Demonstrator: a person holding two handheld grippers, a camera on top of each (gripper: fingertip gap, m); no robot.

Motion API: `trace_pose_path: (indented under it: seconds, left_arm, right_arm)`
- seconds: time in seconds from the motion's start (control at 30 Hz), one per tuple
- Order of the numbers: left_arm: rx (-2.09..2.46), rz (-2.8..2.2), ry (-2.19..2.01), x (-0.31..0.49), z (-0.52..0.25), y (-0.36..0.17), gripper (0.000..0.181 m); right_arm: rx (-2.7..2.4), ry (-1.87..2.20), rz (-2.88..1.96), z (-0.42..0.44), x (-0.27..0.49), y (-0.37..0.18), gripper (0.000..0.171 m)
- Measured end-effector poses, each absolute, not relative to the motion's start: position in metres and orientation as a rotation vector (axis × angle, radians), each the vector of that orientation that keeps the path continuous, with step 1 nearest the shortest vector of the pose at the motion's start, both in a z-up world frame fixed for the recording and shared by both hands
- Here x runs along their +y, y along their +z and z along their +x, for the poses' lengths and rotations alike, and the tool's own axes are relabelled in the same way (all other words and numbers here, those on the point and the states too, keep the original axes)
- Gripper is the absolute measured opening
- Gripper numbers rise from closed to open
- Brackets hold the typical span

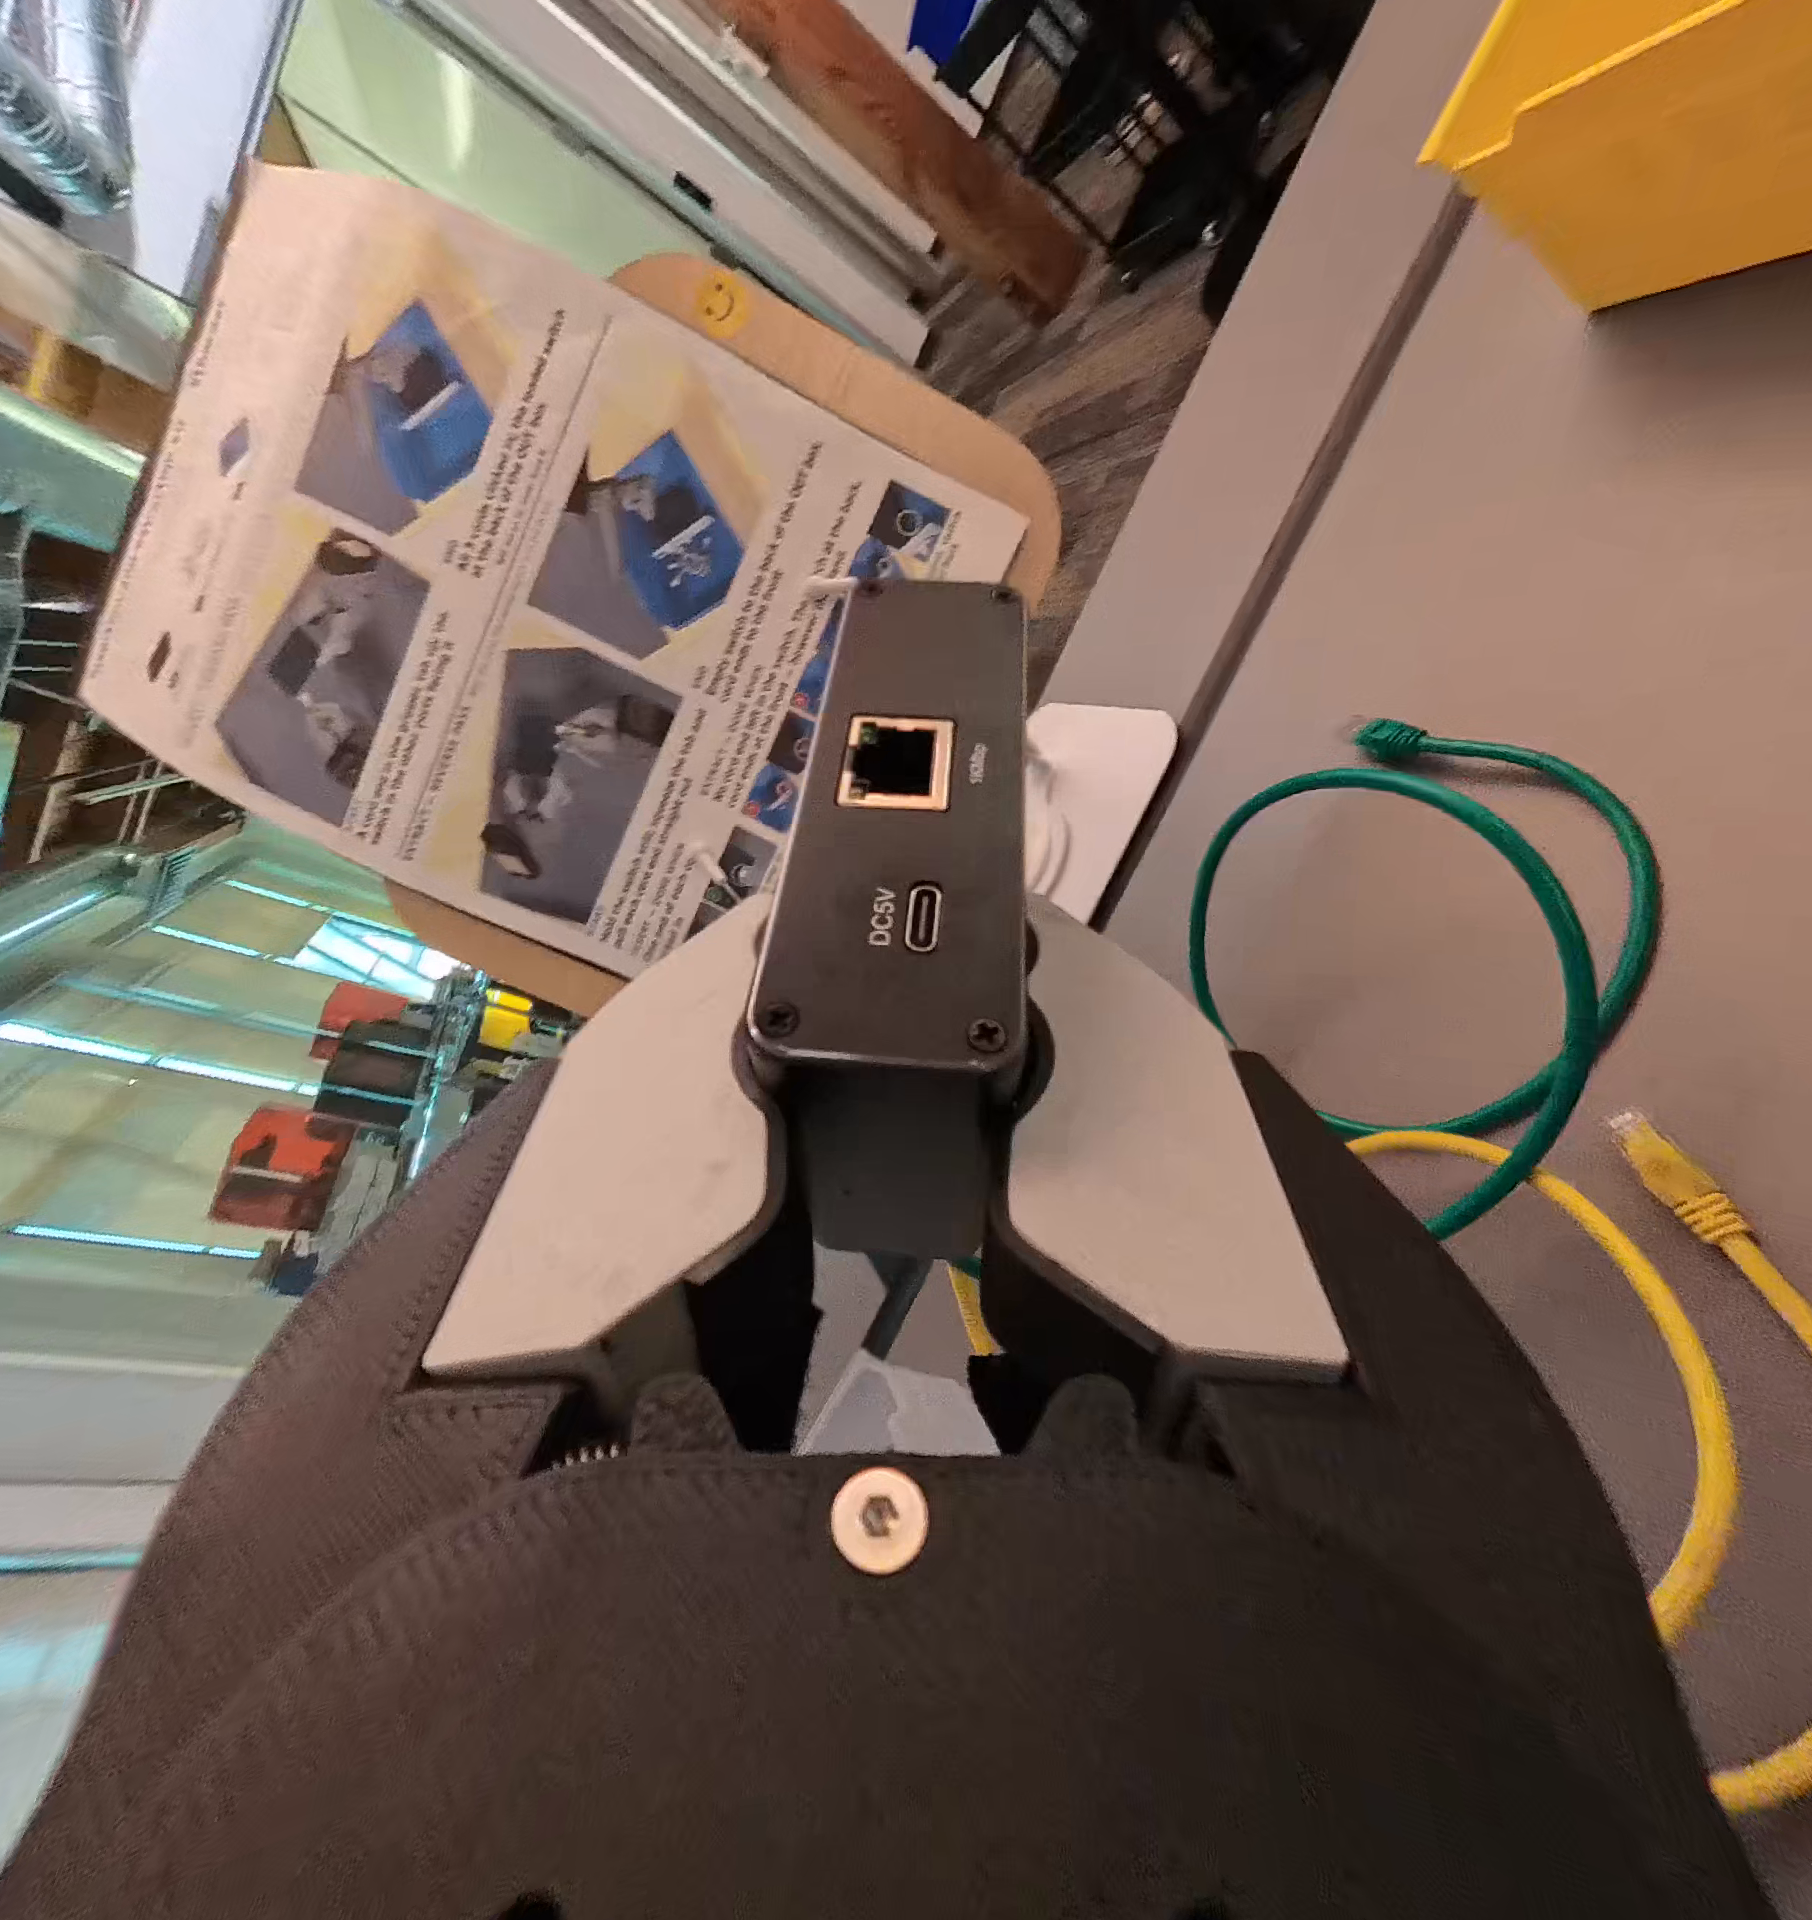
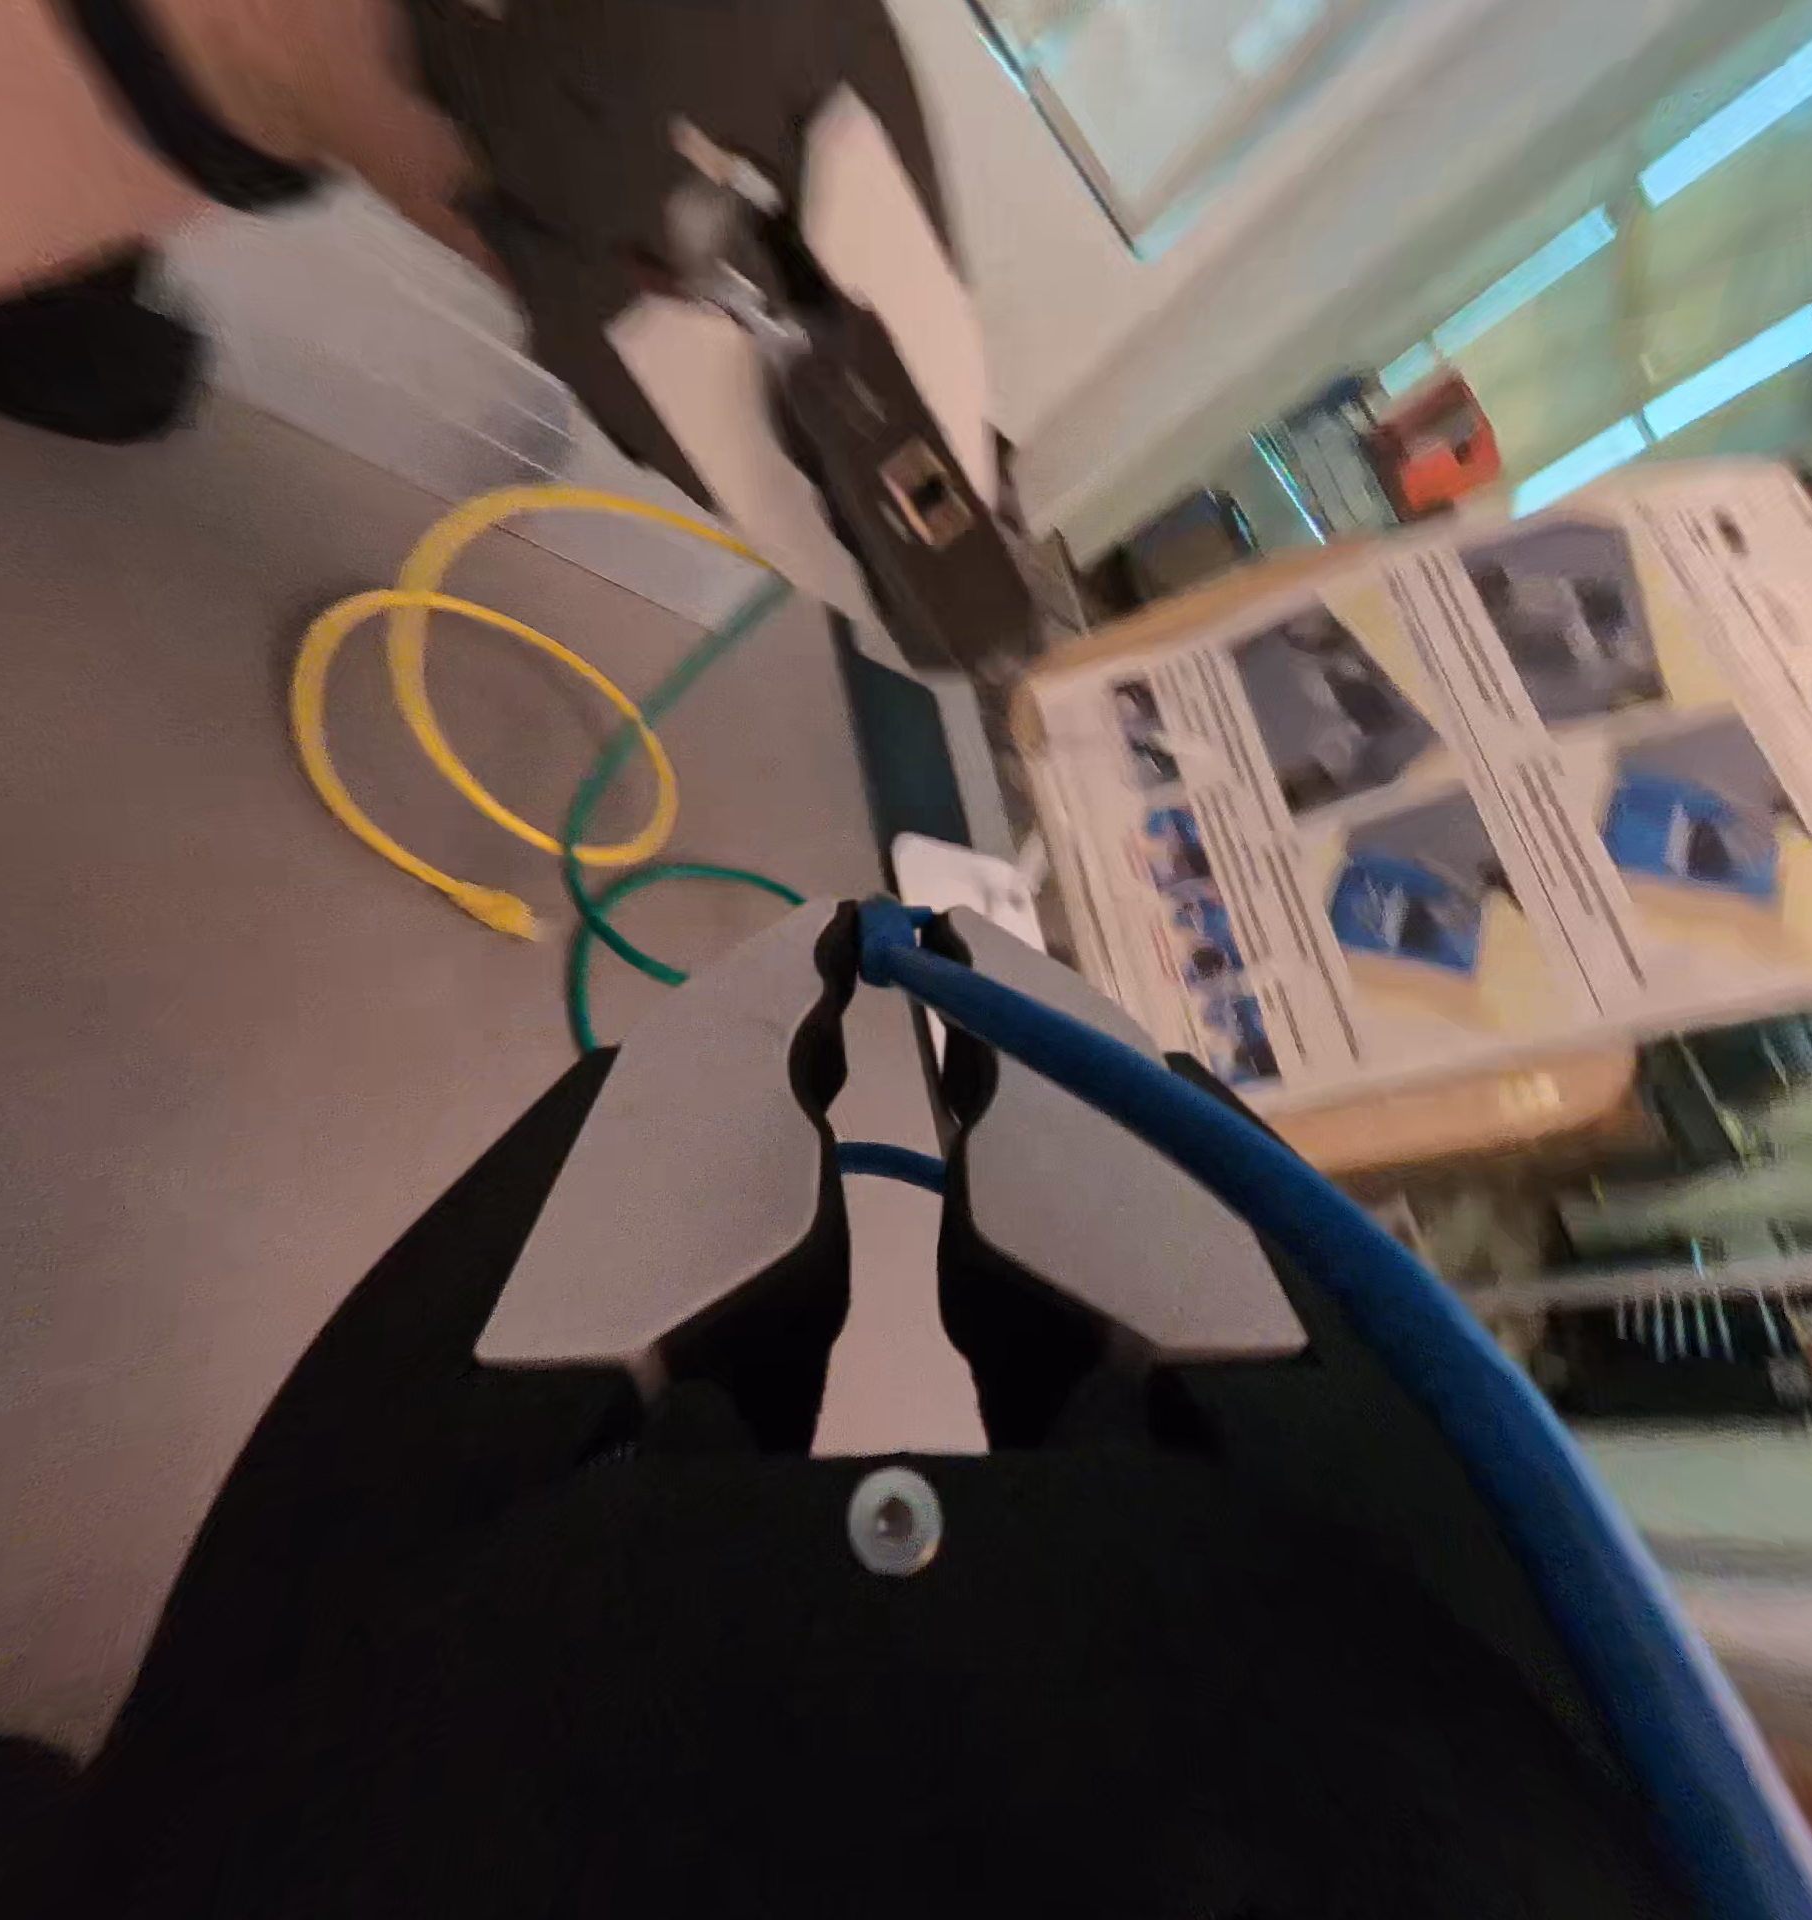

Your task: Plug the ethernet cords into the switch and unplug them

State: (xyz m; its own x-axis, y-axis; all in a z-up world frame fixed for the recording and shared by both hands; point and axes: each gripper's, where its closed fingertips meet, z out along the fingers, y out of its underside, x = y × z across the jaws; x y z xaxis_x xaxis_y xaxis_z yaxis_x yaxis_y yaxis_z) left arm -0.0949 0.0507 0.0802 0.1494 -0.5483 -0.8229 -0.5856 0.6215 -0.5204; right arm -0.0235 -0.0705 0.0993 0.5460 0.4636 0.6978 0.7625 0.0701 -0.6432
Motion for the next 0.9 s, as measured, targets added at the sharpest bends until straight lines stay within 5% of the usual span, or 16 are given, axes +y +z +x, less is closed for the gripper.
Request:
trace_pose_path:
  seconds: [0.03,0.33,0.67,0.9]
  left_arm:
    - [1.492,-1.004,0.040,0.050,-0.096,0.083,0.037]
    - [1.527,-0.969,0.025,0.032,-0.091,0.085,0.037]
    - [1.594,-0.987,0.053,0.033,-0.081,0.066,0.037]
    - [1.626,-0.994,0.069,0.034,-0.075,0.056,0.037]
  right_arm:
    - [-0.996,-0.335,-1.636,-0.003,-0.068,0.100,0.015]
    - [-0.464,-0.385,-1.780,0.117,-0.119,0.124,0.014]
    - [-0.552,0.272,-2.449,0.137,-0.153,-0.037,0.015]
    - [-0.490,0.474,-2.479,0.137,-0.164,-0.059,0.016]
